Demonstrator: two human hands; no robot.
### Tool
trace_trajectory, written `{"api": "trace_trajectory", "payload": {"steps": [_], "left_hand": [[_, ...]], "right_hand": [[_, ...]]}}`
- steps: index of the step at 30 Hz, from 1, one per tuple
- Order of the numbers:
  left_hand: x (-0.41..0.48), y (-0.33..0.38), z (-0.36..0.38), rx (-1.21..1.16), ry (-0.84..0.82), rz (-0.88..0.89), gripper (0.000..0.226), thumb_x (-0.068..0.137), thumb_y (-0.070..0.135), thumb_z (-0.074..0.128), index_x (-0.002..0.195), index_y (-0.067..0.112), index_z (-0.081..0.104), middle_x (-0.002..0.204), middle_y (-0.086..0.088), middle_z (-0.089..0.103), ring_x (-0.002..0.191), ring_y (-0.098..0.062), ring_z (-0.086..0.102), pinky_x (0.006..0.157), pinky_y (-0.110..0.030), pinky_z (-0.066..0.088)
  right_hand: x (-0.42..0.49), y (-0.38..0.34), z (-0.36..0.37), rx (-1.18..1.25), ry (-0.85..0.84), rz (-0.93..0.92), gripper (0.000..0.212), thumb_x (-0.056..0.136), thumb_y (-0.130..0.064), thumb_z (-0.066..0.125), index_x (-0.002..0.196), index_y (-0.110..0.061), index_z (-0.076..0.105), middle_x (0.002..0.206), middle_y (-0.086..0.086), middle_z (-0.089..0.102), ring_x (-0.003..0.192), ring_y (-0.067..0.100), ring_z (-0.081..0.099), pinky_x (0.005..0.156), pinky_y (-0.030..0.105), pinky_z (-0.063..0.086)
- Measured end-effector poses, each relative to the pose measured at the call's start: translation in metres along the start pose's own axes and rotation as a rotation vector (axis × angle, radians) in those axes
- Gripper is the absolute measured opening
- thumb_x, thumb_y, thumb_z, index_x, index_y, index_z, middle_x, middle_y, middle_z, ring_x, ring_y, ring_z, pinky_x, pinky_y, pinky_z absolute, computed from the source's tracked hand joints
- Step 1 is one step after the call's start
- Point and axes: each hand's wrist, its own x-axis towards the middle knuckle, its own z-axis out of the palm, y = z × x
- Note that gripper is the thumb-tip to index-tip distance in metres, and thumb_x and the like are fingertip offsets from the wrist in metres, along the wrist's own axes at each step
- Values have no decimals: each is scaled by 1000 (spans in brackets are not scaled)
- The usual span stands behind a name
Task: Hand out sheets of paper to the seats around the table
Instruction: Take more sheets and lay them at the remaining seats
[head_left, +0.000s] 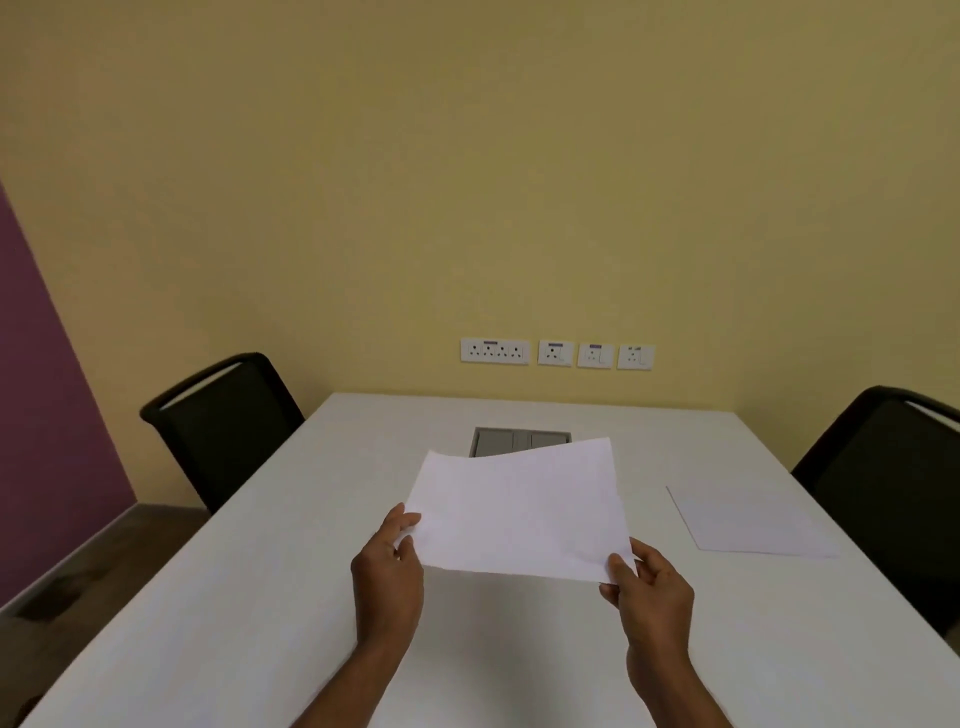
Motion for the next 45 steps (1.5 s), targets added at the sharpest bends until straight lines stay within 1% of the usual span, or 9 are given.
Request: {"api": "trace_trajectory", "payload": {"steps": [6, 11, 16, 20, 25, 27, 30, 39, 45], "left_hand": [[-28, 63, -82, -14, 78, 29, 32, 93, -6, 54, 120, 6, 67, 112, 15, 62, 114, -11, 61, 99, -20, 44], [-50, 95, -156, -2, 171, 43, 27, 93, -1, 58, 112, 10, 71, 112, 7, 67, 107, -6, 59, 74, 8, 38], [-71, 110, -236, -8, 226, 43, 26, 95, 3, 56, 112, 13, 71, 110, 6, 69, 106, -9, 63, 72, 5, 41], [-81, 111, -312, -24, 265, 76, 26, 97, 4, 53, 111, 14, 72, 110, 4, 71, 107, -12, 66, 79, -2, 47], [-88, 103, -423, -30, 302, 135, 26, 97, 3, 51, 109, 14, 72, 101, 22, 66, 109, -10, 65, 73, 2, 45], [-89, 98, -471, 1, 309, 169, 26, 96, 1, 52, 110, 12, 71, 113, 24, 63, 115, -10, 61, 73, 6, 42], [-88, 90, -535, 68, 295, 211, 28, 95, -3, 52, 108, 12, 71, 140, 3, 56, 130, -14, 53, 79, 5, 41], [-68, 71, -663, 95, 360, 220, 36, 93, -9, 49, 108, 16, 71, 146, 2, 51, 131, -15, 52, 87, -5, 43], [-28, 55, -707, -114, 440, -63, 38, 88, -8, 52, 102, 23, 71, 121, -1, 67, 90, -5, 64, 59, -10, 50]], "right_hand": [[-64, -62, 9, -21, -6, -104, 18, 93, -5, 63, 107, -16, 68, 100, 1, 72, 74, 22, 70, 66, 31, 55], [-131, -91, 28, -59, -6, -221, 12, 92, -12, 63, 98, -21, 68, 93, -1, 72, 83, 22, 69, 78, 40, 59], [-209, -110, 52, -99, -40, -347, 13, 93, -14, 62, 93, -26, 65, 86, -8, 69, 77, 15, 66, 72, 33, 53], [-275, -115, 79, -124, -74, -408, 16, 92, -10, 61, 103, -18, 68, 91, 3, 72, 83, 24, 67, 73, 31, 47], [-373, -112, 125, -130, -86, -485, 24, 95, -11, 59, 118, -16, 66, 108, 9, 73, 98, 27, 67, 83, 34, 52], [-414, -109, 149, -128, -85, -514, 25, 95, -10, 59, 118, -15, 68, 112, 6, 73, 103, 24, 67, 88, 32, 50], [-472, -108, 185, -108, -97, -536, 25, 95, -4, 59, 116, -11, 70, 115, 5, 73, 108, 21, 66, 93, 29, 47], [-566, -113, 270, -89, -163, -625, 26, 97, -2, 55, 117, -9, 68, 116, 3, 70, 107, 19, 63, 92, 29, 48], [-585, -105, 326, 14, -209, -532, 27, 97, -2, 55, 118, -12, 68, 118, 5, 70, 111, 21, 64, 98, 32, 47]]}}
